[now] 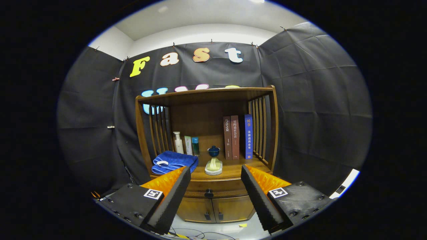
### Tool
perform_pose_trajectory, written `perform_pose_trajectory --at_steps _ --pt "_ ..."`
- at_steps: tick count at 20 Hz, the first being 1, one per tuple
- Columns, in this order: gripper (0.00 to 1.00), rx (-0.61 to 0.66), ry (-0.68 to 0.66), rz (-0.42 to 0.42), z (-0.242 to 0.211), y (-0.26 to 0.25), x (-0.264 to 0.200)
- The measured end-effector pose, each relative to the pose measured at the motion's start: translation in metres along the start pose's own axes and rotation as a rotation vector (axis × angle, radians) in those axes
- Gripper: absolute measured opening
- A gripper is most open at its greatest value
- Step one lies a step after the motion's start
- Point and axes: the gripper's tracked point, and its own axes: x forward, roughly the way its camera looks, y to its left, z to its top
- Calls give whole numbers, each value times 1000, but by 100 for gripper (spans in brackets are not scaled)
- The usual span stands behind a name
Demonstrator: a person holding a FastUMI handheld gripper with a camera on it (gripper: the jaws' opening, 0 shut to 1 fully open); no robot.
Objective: Pull open the drawer, take out the items inside it, and place them on the countertop above the cabinet.
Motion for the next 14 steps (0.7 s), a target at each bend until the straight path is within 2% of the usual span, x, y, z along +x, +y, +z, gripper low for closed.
perform_pose_trajectory --at_steps 5,14 --pt "99 23 3 7 -10 5 -13" --pt "99 -59 -27 -17 -17 27 -22"
